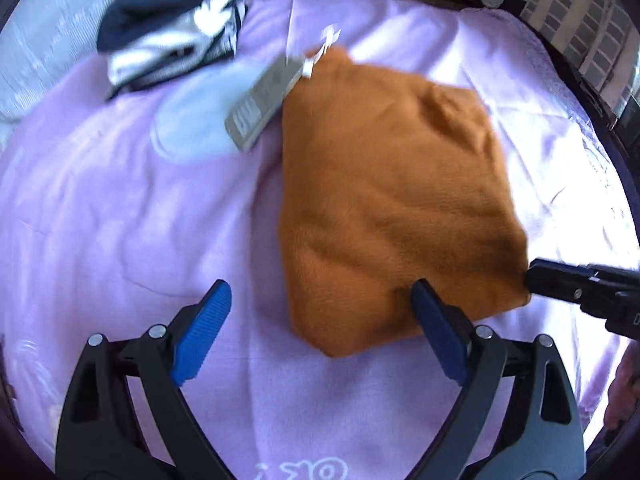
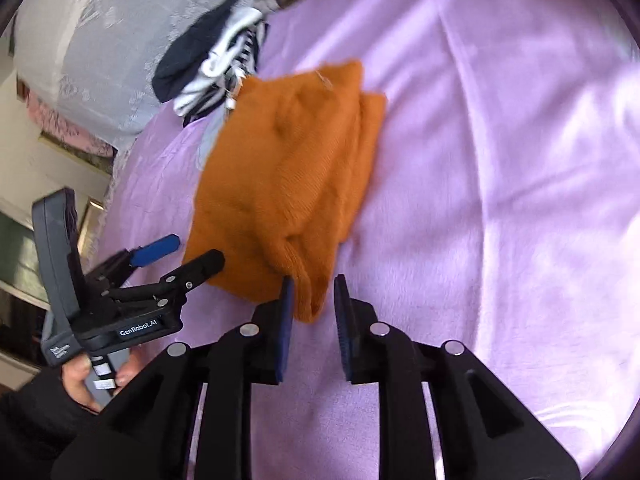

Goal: Fold small clothes

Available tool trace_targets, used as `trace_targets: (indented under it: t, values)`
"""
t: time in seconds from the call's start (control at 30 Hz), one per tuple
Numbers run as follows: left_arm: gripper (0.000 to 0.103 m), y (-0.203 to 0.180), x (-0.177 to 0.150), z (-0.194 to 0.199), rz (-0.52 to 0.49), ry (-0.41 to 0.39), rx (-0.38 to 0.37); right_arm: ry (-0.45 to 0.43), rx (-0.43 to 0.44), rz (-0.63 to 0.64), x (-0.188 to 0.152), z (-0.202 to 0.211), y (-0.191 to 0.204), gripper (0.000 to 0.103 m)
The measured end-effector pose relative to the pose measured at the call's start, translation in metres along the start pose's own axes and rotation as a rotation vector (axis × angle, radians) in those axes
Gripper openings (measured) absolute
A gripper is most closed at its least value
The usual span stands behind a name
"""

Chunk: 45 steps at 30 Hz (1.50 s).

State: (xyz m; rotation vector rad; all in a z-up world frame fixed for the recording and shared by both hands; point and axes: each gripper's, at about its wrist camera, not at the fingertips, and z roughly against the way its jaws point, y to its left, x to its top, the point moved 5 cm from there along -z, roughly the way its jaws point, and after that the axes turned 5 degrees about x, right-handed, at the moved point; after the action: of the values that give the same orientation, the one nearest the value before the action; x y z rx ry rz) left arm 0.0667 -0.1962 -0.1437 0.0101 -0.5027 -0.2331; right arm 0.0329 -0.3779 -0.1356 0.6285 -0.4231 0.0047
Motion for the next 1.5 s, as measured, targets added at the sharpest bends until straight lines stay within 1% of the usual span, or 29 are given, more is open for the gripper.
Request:
trace_targets:
  t: [0.07, 0.1, 0.13, 0.23, 0.3, 0.37, 0.4, 0.47, 0.53, 0.63, 0.7, 0.8, 0.9, 0.97, 1.03, 1.1, 1.17, 1.2, 1.23, 1.33, 1.4, 1.5]
  values:
    - [0.091, -0.003, 0.006, 0.016, 0.006, -0.039, -0.017, -0.048, -0.005, 0.056, 0.012, 0.012, 0.016, 0.023]
    - [0.091, -0.004, 0.009, 0.021, 0.004, -0.053, -0.019, -0.06, -0.01, 0.076, 0.016, 0.013, 0.024, 0.026]
    - [0.092, -0.008, 0.013, 0.025, -0.008, -0.067, -0.011, -0.07, -0.016, 0.094, 0.023, 0.012, 0.031, 0.03]
    - [0.092, -0.013, 0.02, 0.026, -0.039, -0.077, 0.024, -0.085, -0.033, 0.139, 0.043, 0.007, 0.043, 0.032]
    - [0.092, -0.018, 0.021, 0.02, -0.048, -0.055, 0.035, -0.064, -0.046, 0.134, 0.053, -0.007, 0.041, 0.032]
    - [0.093, -0.02, 0.018, 0.002, -0.052, -0.001, 0.053, -0.015, -0.036, 0.097, 0.053, -0.023, 0.032, 0.032]
    - [0.093, -0.02, 0.013, -0.01, -0.054, 0.037, 0.069, 0.003, -0.048, 0.088, 0.053, -0.03, 0.027, 0.032]
    - [0.096, -0.019, 0.004, -0.026, -0.045, 0.079, 0.065, 0.037, -0.072, 0.087, 0.046, -0.046, 0.016, 0.032]
    - [0.101, -0.015, 0.001, -0.029, -0.016, 0.07, 0.066, 0.018, -0.073, 0.104, 0.044, -0.049, 0.017, 0.032]
    - [0.101, -0.013, 0.001, -0.032, 0.008, 0.083, 0.068, 0.019, -0.076, 0.116, 0.044, -0.05, 0.018, 0.033]
    - [0.101, -0.014, 0.0, -0.032, 0.008, 0.079, 0.085, 0.015, -0.062, 0.112, 0.045, -0.052, 0.017, 0.033]
    - [0.101, -0.017, -0.001, -0.028, -0.008, 0.063, 0.11, 0.007, -0.035, 0.091, 0.041, -0.049, 0.013, 0.033]
    - [0.101, -0.016, -0.001, -0.024, -0.01, 0.064, 0.098, 0.0, 0.005, 0.034, 0.041, -0.04, 0.01, 0.034]
    - [0.101, -0.015, 0.0, -0.021, -0.03, 0.061, 0.085, -0.019, 0.031, -0.028, 0.039, -0.028, 0.006, 0.04]
    - [0.101, -0.017, 0.0, -0.014, -0.071, 0.046, 0.086, -0.062, 0.02, -0.078, 0.036, -0.014, 0.001, 0.061]
    - [0.101, -0.015, 0.003, -0.004, -0.123, 0.011, 0.085, -0.107, 0.033, -0.115, 0.031, -0.001, -0.003, 0.065]
    - [0.101, -0.009, 0.008, 0.006, -0.149, -0.02, 0.04, -0.132, 0.053, -0.163, 0.025, 0.009, -0.012, 0.071]
    - [0.101, -0.006, 0.01, 0.008, -0.148, -0.025, 0.007, -0.142, 0.058, -0.187, 0.023, 0.012, -0.016, 0.075]
    - [0.101, 0.0, 0.013, 0.01, -0.136, -0.023, -0.045, -0.156, 0.068, -0.222, 0.02, 0.015, -0.022, 0.077]
    - [0.101, 0.014, 0.02, 0.007, -0.081, 0.004, -0.166, -0.181, 0.12, -0.316, 0.018, 0.016, -0.035, 0.078]
    - [0.101, 0.02, 0.026, 0.003, -0.055, 0.019, -0.212, -0.188, 0.138, -0.365, 0.019, 0.015, -0.042, 0.079]
    - [0.101, 0.023, 0.034, -0.006, -0.03, 0.038, -0.272, -0.177, 0.157, -0.38, 0.025, 0.009, -0.044, 0.08]
